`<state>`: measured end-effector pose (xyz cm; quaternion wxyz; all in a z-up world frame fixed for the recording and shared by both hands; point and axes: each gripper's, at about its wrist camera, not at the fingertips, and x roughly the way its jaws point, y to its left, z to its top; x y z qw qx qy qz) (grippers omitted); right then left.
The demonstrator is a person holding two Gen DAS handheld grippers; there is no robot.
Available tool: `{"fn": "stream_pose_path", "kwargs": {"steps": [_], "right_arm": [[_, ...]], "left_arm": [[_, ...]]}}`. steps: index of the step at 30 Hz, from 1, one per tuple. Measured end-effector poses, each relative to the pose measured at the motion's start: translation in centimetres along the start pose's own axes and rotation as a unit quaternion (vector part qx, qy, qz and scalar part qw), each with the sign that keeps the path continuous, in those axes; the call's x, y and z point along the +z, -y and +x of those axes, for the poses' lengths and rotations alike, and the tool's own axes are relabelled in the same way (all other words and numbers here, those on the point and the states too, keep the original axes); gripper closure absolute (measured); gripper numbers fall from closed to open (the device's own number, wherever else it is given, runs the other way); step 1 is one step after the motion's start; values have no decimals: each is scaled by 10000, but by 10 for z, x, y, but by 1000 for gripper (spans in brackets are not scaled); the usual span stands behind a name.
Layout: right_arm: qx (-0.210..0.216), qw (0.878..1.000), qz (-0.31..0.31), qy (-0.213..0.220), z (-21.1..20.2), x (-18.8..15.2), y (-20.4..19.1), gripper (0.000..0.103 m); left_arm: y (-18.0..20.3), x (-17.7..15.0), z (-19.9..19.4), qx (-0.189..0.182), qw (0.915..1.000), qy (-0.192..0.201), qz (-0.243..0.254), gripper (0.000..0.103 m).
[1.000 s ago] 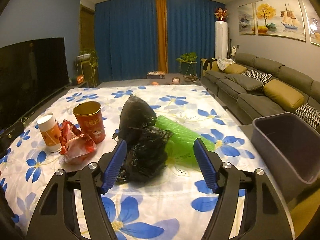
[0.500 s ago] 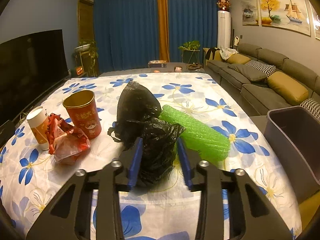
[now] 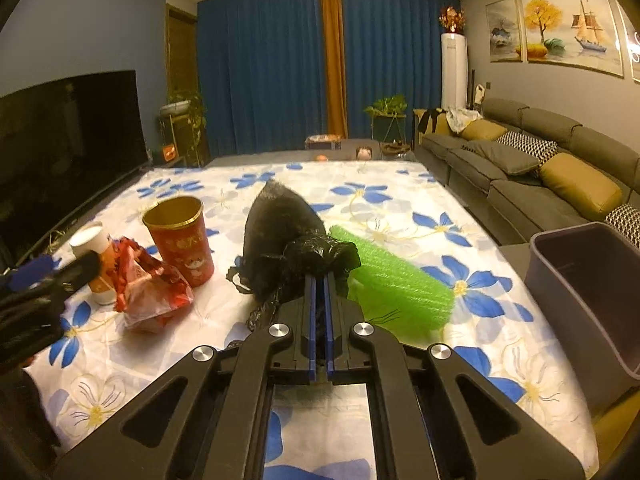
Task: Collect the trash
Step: 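Grasp the black plastic bag with the right tool while the left tool grasps the red wrapper, then carry the black bag and red wrapper over the grey bin and open both tools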
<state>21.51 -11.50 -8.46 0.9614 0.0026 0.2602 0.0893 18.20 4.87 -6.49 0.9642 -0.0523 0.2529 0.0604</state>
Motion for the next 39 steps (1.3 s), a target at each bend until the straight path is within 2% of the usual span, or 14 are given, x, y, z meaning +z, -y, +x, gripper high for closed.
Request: {"fn": "stream_pose_path", "kwargs": {"steps": [6, 12, 14, 17, 25, 31, 39], "right_arm": [[29, 9997, 61, 214, -22, 2, 8, 99], [53, 9995, 58, 320, -34, 3, 12, 99], [68, 9994, 54, 332, -37, 3, 13, 99], [69, 9993, 55, 361, -41, 3, 14, 99], [69, 9987, 13, 501, -59, 3, 14, 99], [73, 9981, 29, 610, -73, 5, 17, 99], [81, 9968, -5, 798, -93, 8, 20, 99]], "left_arm": [[8, -2, 20, -58, 9995, -289, 101, 29], [11, -5, 35, -167, 9980, -583, 181, 57], [12, -4, 35, -210, 9978, -597, 192, 71], [12, -5, 35, -312, 9973, -633, 210, 83], [2, -5, 19, -599, 9969, -505, -2, 93], [-2, -2, -11, -677, 9974, -242, -60, 94], [14, 14, -54, -875, 9959, 247, 45, 94]]}}
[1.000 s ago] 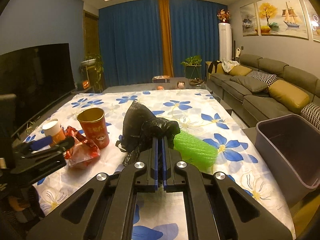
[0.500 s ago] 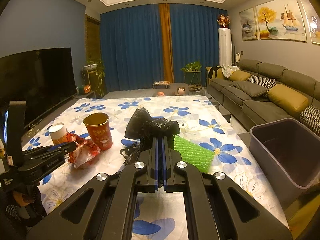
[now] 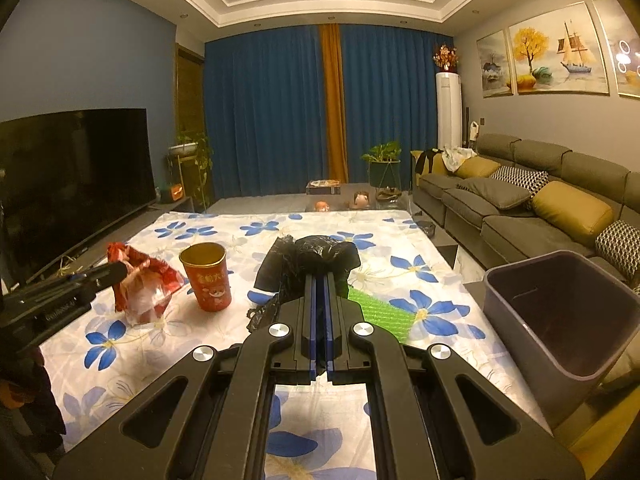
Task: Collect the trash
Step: 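Carry the black bag and red wrapper over the grey bin and open both tools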
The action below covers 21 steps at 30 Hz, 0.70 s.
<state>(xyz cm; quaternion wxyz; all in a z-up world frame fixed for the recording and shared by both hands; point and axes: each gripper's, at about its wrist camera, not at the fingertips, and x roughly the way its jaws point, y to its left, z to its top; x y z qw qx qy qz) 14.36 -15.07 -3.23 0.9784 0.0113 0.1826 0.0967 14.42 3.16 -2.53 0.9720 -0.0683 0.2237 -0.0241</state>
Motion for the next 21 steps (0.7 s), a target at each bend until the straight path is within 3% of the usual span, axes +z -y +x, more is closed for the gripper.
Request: {"fn": "stream_pose_path", "kwargs": {"steps": [21], "right_arm": [[-555, 9971, 103, 502, -41, 14, 55, 99]], "left_arm": [[80, 17, -7, -751, 9962, 250, 367, 94]]}}
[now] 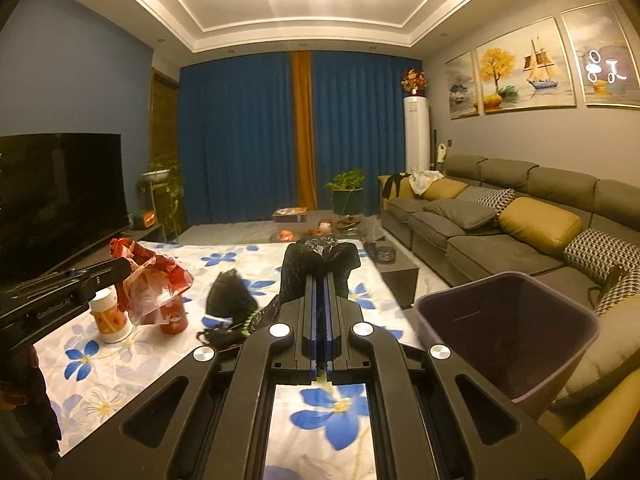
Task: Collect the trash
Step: 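Carry the black bag and red wrapper over the grey bin and open both tools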
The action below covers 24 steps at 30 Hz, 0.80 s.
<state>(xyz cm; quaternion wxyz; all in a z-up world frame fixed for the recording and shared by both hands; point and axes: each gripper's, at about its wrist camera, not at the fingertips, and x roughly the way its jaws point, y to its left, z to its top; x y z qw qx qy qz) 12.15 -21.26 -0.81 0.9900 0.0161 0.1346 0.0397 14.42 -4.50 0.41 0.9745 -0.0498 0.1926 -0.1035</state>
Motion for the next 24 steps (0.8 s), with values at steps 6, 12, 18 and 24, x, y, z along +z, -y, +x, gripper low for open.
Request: {"fn": "stream_pose_path", "kwargs": {"steps": [6, 12, 18, 24], "right_arm": [[-273, 9995, 42, 145, -7, 6, 24, 99], [-674, 9973, 94, 270, -13, 12, 58, 99], [-1080, 9935, 163, 328, -16, 14, 89, 99], [-1392, 9894, 270, 316, -17, 11, 122, 99]], "left_arm": [[34, 7, 10, -300, 9994, 38, 168, 94], [77, 13, 25, -677, 9970, 31, 367, 94], [123, 18, 39, -1047, 9931, 56, 532, 94], [166, 19, 55, -1379, 9880, 38, 694, 94]]}}
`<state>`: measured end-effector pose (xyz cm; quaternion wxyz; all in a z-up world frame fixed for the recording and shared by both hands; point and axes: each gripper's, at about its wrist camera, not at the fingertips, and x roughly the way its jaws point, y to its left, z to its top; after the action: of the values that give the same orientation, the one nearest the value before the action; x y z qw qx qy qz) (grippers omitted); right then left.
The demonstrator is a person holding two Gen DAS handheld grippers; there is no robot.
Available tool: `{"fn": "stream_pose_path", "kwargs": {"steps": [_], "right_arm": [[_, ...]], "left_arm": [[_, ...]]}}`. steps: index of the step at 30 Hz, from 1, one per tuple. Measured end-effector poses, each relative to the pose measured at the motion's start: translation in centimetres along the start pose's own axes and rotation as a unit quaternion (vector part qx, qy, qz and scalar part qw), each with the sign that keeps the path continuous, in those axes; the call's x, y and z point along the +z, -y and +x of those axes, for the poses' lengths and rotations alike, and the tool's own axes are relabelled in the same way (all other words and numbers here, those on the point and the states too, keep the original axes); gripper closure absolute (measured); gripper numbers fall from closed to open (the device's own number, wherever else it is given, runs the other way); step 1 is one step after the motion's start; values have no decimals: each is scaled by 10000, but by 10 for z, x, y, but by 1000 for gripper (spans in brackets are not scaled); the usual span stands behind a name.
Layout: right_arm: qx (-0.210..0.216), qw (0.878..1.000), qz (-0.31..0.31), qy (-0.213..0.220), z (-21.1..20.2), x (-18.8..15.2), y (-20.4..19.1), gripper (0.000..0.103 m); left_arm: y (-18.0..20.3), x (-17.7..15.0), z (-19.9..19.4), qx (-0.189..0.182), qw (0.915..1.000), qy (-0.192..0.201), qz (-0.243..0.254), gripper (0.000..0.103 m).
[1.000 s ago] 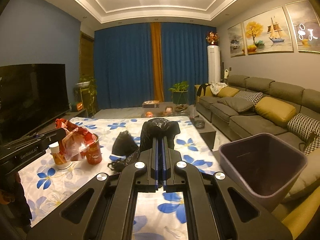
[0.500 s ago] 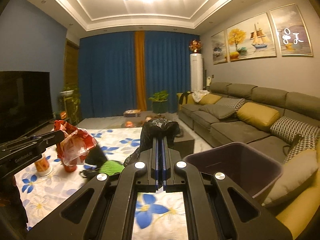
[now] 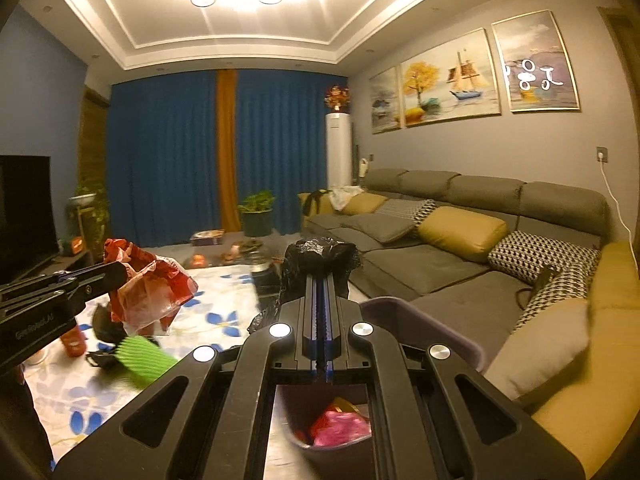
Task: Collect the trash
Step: 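Carry the black bag and red wrapper over the grey bin and open both tools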
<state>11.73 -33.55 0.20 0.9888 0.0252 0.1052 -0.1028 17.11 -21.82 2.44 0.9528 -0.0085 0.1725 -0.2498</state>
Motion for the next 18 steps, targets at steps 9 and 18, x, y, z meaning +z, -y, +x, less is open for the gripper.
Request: {"fn": "stream_pose_path", "kwargs": {"steps": [9, 18], "right_arm": [[-277, 9995, 129, -33, 11, -1, 35, 99], [-385, 9990, 209, -82, 24, -3, 52, 99]], "left_arm": [[32, -4, 40, -338, 9992, -158, 123, 94], [39, -7, 68, -510, 9981, -302, 140, 94]]}}
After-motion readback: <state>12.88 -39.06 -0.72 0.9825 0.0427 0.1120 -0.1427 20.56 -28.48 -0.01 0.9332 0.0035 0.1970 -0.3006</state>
